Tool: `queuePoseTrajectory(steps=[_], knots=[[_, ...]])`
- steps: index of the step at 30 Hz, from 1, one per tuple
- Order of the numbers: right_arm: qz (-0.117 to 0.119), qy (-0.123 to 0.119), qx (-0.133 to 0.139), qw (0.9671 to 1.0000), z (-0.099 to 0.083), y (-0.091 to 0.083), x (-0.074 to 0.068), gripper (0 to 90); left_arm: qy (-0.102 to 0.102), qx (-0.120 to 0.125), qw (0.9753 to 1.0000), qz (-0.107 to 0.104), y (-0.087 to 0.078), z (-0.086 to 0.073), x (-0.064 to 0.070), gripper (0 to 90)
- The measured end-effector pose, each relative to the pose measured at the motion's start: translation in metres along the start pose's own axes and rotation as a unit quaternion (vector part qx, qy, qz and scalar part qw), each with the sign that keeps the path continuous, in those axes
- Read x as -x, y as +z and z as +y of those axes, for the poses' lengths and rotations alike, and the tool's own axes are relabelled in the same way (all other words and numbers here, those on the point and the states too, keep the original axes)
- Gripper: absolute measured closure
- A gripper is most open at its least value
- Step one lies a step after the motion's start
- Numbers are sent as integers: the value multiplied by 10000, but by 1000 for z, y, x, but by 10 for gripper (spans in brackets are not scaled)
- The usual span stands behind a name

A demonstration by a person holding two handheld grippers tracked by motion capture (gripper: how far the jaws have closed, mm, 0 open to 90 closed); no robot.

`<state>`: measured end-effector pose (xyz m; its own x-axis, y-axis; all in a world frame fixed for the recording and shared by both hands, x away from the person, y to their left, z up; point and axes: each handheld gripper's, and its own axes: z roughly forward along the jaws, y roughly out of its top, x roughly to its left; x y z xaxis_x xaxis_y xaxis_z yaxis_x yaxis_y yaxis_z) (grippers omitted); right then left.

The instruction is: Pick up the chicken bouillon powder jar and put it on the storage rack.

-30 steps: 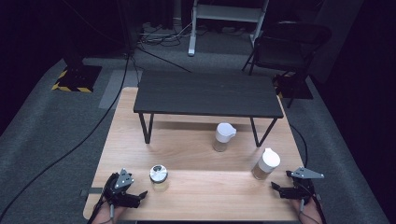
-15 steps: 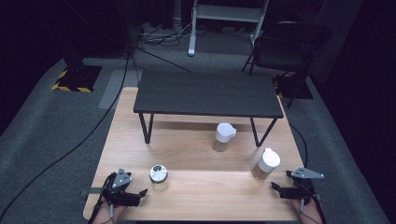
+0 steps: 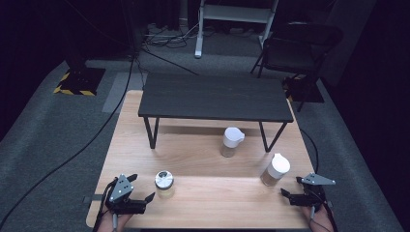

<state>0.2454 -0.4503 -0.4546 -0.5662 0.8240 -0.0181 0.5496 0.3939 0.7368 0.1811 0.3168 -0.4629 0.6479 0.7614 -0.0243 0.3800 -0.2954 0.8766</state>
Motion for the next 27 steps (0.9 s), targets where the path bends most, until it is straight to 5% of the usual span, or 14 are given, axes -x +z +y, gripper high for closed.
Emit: queuePoseTrajectory(steps=[18,27], knots=[[0,7,-6,10000,1,0,1,100,-12,769,9968,-214,-2,-11,8,57],[-3,5,-5,10000,1,0,0,100,-64,959,9946,-401,7,-13,6,51]])
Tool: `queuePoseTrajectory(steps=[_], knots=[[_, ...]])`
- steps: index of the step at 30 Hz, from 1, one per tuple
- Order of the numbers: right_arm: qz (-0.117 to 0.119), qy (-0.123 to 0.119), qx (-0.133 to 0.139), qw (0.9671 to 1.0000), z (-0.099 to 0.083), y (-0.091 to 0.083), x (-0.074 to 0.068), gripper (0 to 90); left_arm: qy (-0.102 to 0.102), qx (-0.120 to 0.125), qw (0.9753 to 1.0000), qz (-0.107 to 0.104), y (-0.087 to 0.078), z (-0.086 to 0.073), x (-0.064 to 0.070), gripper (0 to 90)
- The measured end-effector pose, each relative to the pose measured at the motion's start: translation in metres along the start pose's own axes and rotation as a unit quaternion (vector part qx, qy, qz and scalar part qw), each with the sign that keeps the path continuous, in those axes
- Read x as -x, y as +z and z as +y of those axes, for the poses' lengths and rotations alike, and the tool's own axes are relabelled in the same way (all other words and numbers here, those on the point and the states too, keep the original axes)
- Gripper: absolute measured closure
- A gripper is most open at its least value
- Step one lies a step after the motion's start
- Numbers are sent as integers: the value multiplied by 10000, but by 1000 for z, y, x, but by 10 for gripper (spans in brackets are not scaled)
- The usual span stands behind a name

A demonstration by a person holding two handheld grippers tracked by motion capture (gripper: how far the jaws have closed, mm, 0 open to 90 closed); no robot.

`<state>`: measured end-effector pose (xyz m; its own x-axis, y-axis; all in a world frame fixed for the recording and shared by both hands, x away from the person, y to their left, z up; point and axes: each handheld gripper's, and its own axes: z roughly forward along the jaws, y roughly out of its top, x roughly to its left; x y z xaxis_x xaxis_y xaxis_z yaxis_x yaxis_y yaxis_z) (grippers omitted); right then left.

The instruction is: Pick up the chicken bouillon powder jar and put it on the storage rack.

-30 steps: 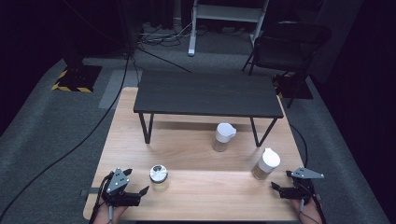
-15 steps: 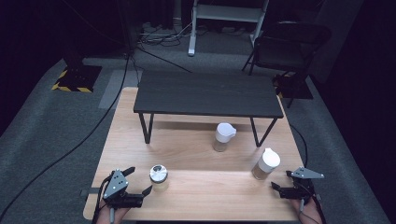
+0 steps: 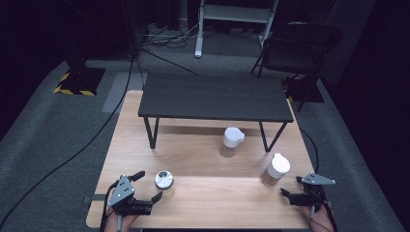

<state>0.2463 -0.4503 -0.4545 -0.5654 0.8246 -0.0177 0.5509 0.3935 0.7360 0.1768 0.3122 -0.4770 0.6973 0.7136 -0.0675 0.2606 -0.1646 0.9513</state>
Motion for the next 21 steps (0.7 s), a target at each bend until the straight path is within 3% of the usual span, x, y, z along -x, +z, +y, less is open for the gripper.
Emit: queuePoseTrajectory(steps=[10,21], knots=[[16,-25,-1,10000,-1,-1,0,98,99,46,9999,-90,9,0,-1,47],[12,-26,-1,10000,-1,-1,0,97,69,128,9996,-237,19,-1,-4,52]])
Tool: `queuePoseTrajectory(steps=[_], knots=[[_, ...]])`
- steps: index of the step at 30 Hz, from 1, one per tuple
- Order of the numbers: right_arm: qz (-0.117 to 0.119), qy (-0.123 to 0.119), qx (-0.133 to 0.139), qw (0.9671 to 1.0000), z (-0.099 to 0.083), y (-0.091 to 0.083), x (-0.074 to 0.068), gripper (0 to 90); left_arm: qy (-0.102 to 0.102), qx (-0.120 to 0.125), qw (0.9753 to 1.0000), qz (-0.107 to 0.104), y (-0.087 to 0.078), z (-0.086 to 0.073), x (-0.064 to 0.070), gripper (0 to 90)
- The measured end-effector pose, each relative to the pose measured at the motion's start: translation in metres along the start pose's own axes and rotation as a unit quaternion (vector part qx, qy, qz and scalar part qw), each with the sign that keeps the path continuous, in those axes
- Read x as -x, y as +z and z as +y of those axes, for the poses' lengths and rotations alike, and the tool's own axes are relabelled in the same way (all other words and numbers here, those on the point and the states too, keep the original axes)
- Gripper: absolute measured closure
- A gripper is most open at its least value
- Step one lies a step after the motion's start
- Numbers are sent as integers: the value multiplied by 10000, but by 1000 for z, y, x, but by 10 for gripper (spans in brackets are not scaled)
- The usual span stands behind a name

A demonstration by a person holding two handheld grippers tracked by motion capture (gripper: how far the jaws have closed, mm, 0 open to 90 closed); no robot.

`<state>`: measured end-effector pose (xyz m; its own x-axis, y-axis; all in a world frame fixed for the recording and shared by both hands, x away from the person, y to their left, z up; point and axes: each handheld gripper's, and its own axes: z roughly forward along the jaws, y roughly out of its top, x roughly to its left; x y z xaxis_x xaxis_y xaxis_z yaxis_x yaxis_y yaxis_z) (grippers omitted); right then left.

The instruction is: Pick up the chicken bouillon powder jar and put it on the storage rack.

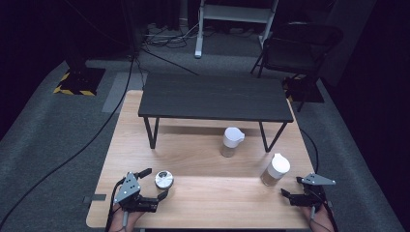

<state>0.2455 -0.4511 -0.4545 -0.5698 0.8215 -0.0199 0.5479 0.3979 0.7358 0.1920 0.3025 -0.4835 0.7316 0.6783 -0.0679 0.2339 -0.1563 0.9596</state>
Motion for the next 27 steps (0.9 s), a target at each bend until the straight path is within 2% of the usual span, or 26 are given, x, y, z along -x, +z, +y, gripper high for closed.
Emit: queuePoseTrajectory(steps=[9,21,27], knots=[[-4,-3,-1,10000,0,0,0,97,73,0,9998,-163,9,2,-2,76],[-31,19,-1,10000,0,0,-1,95,156,-129,9995,-260,21,4,-6,90],[-37,24,-1,10000,0,0,-1,95,115,-204,9994,-250,23,2,-8,111]])
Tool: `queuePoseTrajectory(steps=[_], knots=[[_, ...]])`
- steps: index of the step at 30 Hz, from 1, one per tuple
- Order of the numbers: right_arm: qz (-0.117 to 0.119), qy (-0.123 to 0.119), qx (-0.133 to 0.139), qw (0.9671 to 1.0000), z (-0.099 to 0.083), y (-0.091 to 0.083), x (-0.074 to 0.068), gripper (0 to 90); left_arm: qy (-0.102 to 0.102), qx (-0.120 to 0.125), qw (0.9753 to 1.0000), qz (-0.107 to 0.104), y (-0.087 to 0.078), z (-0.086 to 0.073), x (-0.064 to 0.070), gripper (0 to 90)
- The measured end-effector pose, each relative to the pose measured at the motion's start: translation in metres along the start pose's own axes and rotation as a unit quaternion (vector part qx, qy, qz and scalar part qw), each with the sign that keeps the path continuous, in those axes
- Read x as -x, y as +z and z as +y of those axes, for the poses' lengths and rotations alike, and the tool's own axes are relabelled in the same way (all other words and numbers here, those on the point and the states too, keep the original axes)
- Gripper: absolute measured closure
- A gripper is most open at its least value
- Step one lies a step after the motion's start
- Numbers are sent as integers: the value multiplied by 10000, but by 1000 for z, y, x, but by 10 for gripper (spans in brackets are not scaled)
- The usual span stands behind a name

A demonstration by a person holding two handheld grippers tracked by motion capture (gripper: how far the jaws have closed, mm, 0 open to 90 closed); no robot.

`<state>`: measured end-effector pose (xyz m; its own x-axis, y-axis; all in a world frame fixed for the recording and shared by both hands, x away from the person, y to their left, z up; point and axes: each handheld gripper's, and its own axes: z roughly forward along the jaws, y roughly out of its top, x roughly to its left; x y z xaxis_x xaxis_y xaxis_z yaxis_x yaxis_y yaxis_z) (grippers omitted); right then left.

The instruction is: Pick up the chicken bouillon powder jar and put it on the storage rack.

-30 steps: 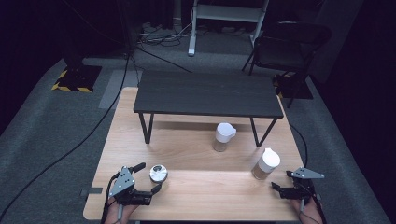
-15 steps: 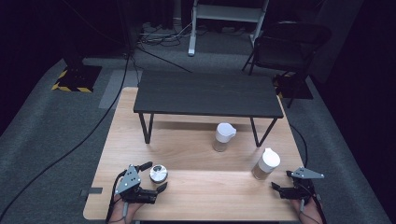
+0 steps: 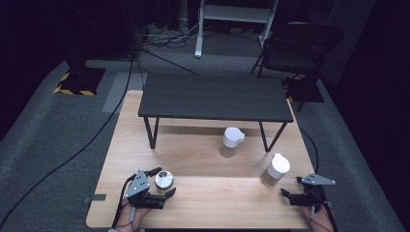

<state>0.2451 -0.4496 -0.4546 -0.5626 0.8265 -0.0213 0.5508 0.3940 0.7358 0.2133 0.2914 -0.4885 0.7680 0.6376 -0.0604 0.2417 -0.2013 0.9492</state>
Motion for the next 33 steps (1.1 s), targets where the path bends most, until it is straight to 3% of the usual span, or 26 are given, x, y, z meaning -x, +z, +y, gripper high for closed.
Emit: queuePoseTrajectory(steps=[18,25,33], knots=[[-1,2,0,10000,0,0,0,95,1,-470,9989,61,9,4,0,150],[-1,2,0,10000,0,0,0,95,32,-630,9980,44,12,6,-1,214],[-23,20,-1,10000,0,0,-1,96,59,-624,9980,-30,11,4,-5,302]])
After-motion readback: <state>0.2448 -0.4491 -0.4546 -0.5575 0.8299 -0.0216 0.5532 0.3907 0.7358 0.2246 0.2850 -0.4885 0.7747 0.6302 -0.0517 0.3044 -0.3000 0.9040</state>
